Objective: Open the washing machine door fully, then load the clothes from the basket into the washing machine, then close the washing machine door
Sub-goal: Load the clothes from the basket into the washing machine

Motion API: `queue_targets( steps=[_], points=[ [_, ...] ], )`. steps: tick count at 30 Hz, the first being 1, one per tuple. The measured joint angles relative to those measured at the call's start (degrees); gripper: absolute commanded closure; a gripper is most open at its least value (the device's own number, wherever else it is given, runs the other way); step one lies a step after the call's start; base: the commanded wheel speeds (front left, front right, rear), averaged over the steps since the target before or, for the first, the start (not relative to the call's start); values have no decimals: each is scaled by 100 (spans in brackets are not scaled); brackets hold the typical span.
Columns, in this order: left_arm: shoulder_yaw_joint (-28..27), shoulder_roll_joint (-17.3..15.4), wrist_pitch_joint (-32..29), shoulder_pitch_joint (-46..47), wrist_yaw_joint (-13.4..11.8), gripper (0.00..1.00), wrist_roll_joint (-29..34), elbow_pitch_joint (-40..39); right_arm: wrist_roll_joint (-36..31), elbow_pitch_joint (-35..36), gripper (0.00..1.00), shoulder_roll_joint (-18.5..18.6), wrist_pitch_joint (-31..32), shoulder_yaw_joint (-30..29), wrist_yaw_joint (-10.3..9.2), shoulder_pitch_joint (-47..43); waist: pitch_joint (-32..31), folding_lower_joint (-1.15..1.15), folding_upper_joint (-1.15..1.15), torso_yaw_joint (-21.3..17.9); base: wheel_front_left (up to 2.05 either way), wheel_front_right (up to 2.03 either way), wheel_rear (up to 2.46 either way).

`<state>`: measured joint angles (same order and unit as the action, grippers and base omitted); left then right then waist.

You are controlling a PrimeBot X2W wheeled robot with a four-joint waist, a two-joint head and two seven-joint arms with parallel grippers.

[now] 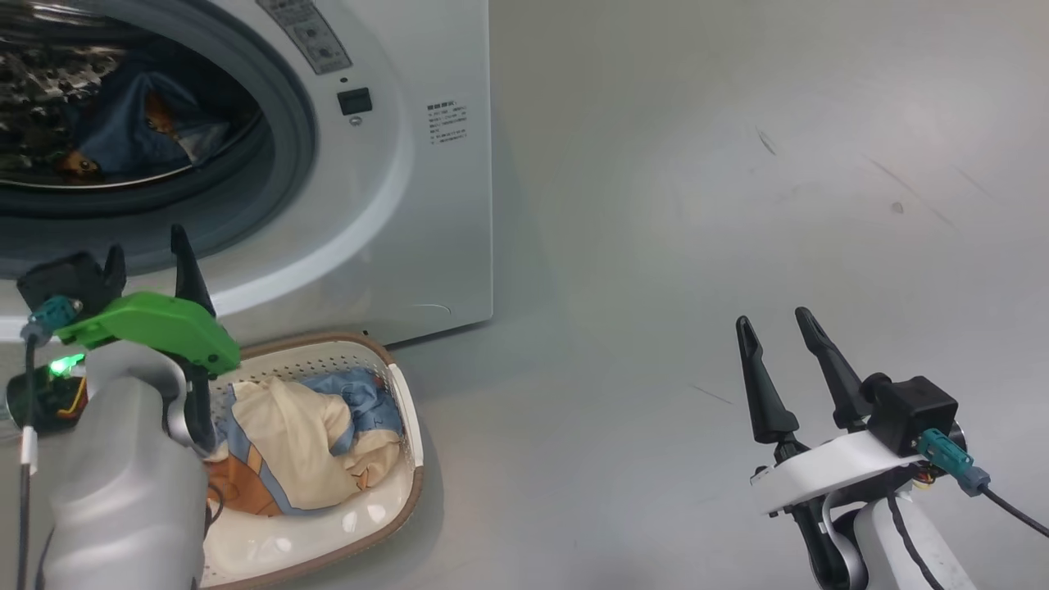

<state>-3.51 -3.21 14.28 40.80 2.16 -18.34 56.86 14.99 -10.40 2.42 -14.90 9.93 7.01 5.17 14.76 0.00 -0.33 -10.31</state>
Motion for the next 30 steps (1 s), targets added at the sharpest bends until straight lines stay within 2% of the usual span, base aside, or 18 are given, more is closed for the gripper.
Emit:
queue_targets(
  steps=[5, 13, 22, 30],
  points=[
    [14, 35, 0, -608, 233, 0, 2, -490, -29, -14, 0, 1, 1, 11, 0, -141, -323, 0, 0, 169, 0, 0, 0],
    [-46, 73, 0, -1568, 387, 0, -83, -1271, -147, 5, 0, 37, 1, 121, 0, -228, -770, 0, 0, 342, 0, 0, 0],
    [-8, 118, 0, -2431, 437, 0, -125, -2071, -176, 101, 0, 115, 1, 62, 0, -467, -1106, 0, 0, 444, 0, 0, 0],
    [54, 123, 0, -3105, 438, 0, 20, -2744, -197, 244, 0, 115, 1, 133, 0, -471, -1160, 0, 0, 482, 0, 0, 0]
  ],
)
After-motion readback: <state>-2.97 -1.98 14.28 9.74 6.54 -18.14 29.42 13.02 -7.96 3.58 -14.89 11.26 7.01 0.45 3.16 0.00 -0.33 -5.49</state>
